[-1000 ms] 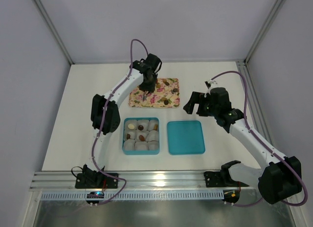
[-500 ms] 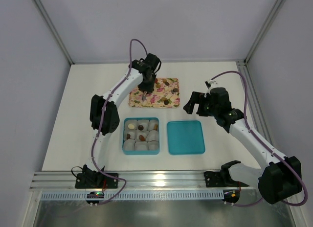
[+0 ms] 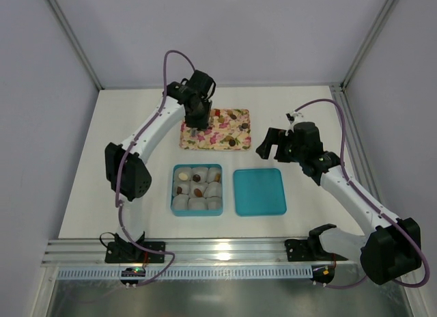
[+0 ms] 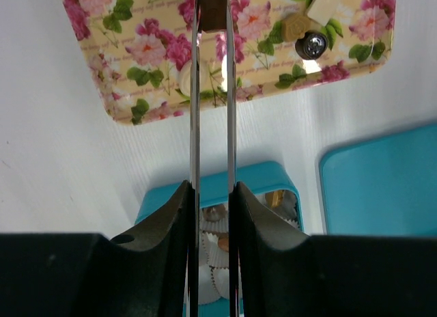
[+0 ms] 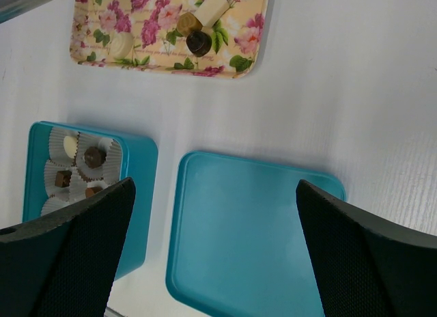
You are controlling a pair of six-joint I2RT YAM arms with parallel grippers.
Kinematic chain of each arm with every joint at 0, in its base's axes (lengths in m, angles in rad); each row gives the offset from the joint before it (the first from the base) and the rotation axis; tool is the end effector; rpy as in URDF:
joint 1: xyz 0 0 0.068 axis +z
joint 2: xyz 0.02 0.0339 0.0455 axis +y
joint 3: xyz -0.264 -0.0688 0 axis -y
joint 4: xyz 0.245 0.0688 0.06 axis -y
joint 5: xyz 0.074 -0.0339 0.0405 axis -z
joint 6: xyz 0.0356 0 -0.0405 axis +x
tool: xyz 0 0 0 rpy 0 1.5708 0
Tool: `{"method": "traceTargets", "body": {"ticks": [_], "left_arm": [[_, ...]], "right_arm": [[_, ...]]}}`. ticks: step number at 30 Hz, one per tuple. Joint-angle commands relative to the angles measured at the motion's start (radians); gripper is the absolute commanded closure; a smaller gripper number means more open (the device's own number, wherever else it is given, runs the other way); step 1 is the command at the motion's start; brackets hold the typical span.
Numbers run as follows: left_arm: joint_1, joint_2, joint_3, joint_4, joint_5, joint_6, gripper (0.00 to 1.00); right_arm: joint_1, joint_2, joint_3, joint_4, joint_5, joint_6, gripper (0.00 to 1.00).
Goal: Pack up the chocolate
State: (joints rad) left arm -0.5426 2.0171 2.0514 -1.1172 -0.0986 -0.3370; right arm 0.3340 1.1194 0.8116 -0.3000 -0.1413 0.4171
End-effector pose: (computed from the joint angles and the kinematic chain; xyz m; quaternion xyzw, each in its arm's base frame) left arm 0.3684 -0.2180 0.3233 0.0876 0.9653 -0.0594 0.2386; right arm 0.2309 0.0854 0.2716 0.0041 0.8847 0.2276 0.4068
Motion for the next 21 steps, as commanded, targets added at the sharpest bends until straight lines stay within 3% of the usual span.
{"method": "traceTargets", "body": {"ticks": [1,21], "left_arm": [[0.001,-0.103,-0.046,-0.003,0.039,-0.017,0.76],[-0.063,-0.431,-0.347,-0.023,0.088,-0.025,0.76]], "right_arm": [[0.003,0.008,0.001,0.045,0.002,0.002,0.00],[0.003,0.049,-0.005,0.087,-0.017,0.020,0.00]]}}
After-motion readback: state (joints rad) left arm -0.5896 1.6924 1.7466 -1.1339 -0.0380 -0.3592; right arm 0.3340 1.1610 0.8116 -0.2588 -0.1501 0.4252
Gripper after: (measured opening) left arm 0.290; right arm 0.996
